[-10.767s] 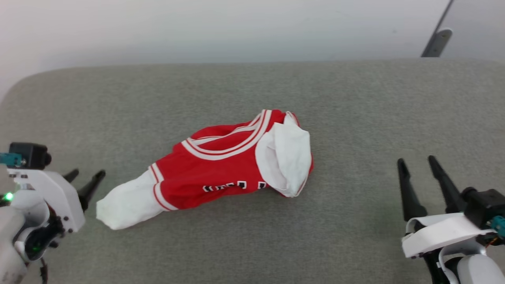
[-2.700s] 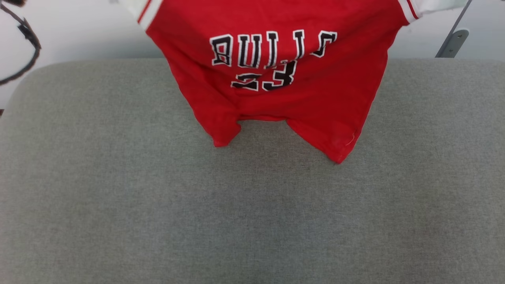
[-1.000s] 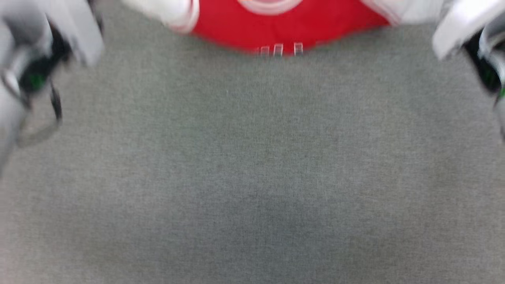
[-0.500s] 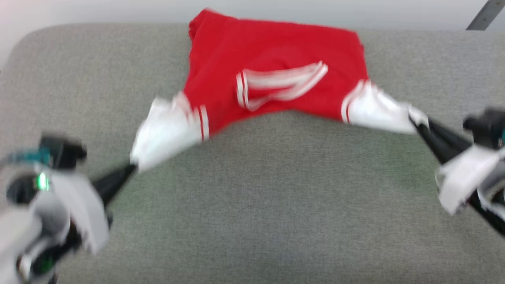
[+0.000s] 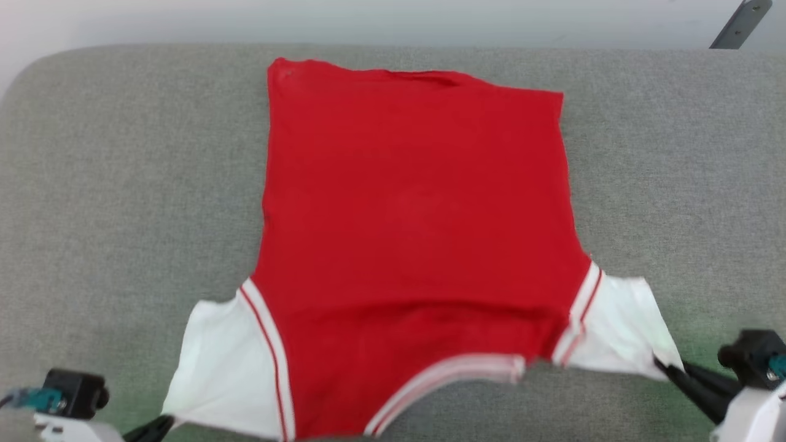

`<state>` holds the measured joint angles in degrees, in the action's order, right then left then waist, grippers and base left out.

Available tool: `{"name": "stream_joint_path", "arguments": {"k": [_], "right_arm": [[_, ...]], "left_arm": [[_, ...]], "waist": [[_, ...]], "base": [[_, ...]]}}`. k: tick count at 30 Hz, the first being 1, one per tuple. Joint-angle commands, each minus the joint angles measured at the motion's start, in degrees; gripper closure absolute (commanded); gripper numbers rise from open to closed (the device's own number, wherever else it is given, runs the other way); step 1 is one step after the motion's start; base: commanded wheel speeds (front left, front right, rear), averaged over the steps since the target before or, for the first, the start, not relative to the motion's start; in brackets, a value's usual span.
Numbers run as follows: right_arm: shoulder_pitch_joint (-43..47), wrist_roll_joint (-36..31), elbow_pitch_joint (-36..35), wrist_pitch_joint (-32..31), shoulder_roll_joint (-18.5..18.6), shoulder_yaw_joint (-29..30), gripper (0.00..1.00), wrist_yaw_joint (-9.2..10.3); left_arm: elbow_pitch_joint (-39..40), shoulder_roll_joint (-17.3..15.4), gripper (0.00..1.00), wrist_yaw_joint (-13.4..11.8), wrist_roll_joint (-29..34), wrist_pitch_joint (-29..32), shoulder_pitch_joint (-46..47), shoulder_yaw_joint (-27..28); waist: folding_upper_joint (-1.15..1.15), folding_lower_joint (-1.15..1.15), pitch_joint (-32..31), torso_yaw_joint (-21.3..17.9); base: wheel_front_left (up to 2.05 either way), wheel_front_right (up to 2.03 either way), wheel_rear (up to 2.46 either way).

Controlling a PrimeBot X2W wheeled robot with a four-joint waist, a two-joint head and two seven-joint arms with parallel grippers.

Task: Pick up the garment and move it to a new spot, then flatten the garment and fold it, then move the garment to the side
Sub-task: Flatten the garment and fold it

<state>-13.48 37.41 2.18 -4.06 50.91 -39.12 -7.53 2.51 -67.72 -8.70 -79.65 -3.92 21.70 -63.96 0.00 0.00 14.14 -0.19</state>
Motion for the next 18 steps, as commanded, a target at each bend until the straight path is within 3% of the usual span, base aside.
{"name": "stream_joint_path", "arguments": {"k": [1,7,16,17,18], "right_arm": [[2.19,1.37,-0.54,-1.18,0.73,0.94,1.00,0.09],[7.57,4.39,-2.49,-6.36,3.74,2.21,1.00,0.10],[10.47,6.61,-2.39,-10.28,1.05,5.74,1.00,0.10],[10.48,6.56,-2.06,-11.10,0.57,6.35,0.80,0.10],[10.55,6.74,-1.51,-12.13,-0.10,7.13,0.00,0.10]], "left_arm": [[-0.38,-0.58,1.00,-1.24,-1.41,-0.51,-1.68,-0.12],[-1.31,-1.91,1.00,-5.05,-4.16,-1.59,-4.81,-0.32],[-0.43,0.50,1.00,-4.35,-3.55,-2.38,-4.49,-0.37],[-0.46,0.75,1.00,-4.28,-3.50,-2.36,-4.41,-0.42],[-0.43,1.07,1.00,-4.06,-3.55,-2.51,-4.31,-0.36]], "waist": [[0.00,0.00,0.19,-0.03],[0.00,0.00,1.09,0.04],[0.00,0.00,2.02,0.33],[0.00,0.00,2.11,0.34],[0.00,0.00,2.20,0.37]], "base": [[0.00,0.00,0.00],[0.00,0.00,0.00],[0.00,0.00,0.00],[0.00,0.00,0.00],[0.00,0.00,0.00]]}}
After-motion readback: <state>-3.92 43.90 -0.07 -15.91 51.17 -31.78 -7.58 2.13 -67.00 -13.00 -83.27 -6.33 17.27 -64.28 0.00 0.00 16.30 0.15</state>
